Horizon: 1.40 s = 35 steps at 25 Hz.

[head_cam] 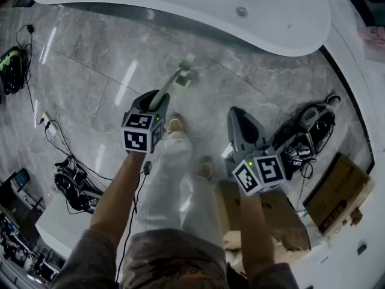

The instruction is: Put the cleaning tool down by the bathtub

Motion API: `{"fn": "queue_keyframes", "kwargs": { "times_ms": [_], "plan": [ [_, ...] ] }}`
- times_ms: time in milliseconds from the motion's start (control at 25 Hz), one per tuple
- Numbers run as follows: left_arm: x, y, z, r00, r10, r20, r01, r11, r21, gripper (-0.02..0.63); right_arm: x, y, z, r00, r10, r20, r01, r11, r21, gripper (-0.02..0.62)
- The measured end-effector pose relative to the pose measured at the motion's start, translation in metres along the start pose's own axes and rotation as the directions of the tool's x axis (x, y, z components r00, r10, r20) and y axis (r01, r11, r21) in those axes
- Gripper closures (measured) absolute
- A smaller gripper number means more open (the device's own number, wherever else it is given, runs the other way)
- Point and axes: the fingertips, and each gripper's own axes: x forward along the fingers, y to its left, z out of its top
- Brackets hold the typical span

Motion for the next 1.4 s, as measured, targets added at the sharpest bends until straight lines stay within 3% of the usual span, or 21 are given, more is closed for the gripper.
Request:
{"fn": "queue_keyframes", "kwargs": {
  "times_ms": [440,840,1200,1400],
  "plan": [
    [0.07,0.011,-0.033,0.988,0.037,-0.148,-0.041,0.999,-0.02,0.488,0.015,-0.002,-0.008,1.0,-0.003,0.004,0.003,0.999,0.042,0.595],
    [0.111,0.021,-0.06,0.955,0.06,-0.29,-0.066,0.998,-0.011,0.488,0.018,-0.003,-0.025,1.0,-0.011,-0.015,0.012,0.997,0.079,0.595],
    [0.142,0.023,-0.07,0.93,0.065,-0.363,-0.063,0.998,0.015,0.488,0.019,-0.01,-0.037,0.999,-0.034,-0.022,0.036,0.992,0.123,0.595],
    [0.154,0.024,-0.08,0.902,0.074,-0.425,-0.072,0.997,0.021,0.488,0.022,-0.014,-0.041,0.999,-0.044,-0.023,0.047,0.988,0.148,0.595]
  ]
}}
